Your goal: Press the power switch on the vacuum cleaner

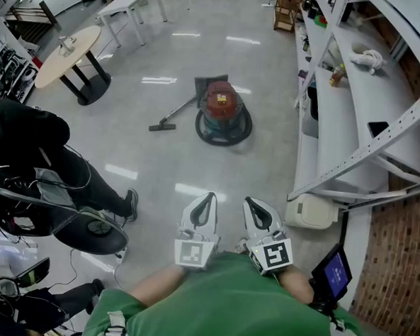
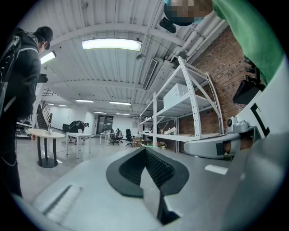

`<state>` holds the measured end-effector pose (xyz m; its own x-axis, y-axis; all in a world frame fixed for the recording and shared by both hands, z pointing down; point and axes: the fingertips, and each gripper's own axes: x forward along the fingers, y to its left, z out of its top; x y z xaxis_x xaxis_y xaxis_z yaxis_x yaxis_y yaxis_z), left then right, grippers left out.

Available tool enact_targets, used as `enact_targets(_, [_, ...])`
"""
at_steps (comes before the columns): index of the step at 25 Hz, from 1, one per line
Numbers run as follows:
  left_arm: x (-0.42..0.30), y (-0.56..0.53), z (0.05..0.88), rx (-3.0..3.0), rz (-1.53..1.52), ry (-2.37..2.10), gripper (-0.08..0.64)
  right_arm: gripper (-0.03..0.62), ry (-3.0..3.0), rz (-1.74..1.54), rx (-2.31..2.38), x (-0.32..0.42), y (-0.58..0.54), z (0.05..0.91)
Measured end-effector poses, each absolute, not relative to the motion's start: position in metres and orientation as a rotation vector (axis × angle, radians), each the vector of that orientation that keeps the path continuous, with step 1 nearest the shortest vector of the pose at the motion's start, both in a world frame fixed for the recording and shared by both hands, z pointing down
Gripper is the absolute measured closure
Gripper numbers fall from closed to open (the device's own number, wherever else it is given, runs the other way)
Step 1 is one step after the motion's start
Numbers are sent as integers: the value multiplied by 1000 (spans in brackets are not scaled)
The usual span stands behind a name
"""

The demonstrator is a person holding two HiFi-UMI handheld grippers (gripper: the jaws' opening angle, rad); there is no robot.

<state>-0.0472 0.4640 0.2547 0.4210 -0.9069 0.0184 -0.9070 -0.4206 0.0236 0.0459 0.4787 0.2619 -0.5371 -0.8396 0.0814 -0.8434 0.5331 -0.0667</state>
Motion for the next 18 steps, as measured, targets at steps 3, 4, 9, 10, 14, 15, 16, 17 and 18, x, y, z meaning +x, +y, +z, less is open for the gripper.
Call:
enact_targets(3, [-43, 468, 259, 2630, 11, -1678, 553, 595, -2720, 150, 1489, 50, 482, 266])
enact_targets(4, [-42, 467, 260, 2628, 13, -1679, 554, 595, -2721, 150, 1488, 52, 481, 267])
enact_targets(9, [-25, 454, 258, 2613, 42, -1695, 553, 595, -2729, 170, 1479, 71, 467, 265])
enact_targets(10, [-21, 452, 258, 2609, 48, -1701, 554, 595, -2732, 171, 1475, 75, 465, 265])
enact_targets(14, [-9, 446, 258, 2579, 51, -1736, 554, 595, -2747, 174, 1456, 90, 461, 266])
enact_targets(15, [-6, 445, 257, 2577, 51, -1746, 554, 595, -2749, 177, 1452, 94, 459, 267])
enact_targets(16, [-3, 443, 256, 2576, 51, -1757, 554, 595, -2751, 180, 1448, 98, 457, 267])
enact_targets(17, [0, 441, 255, 2573, 52, -1767, 554, 595, -2751, 182, 1445, 102, 454, 268])
enact_targets(18, [4, 439, 254, 2570, 52, -1776, 554, 595, -2751, 185, 1442, 107, 451, 269])
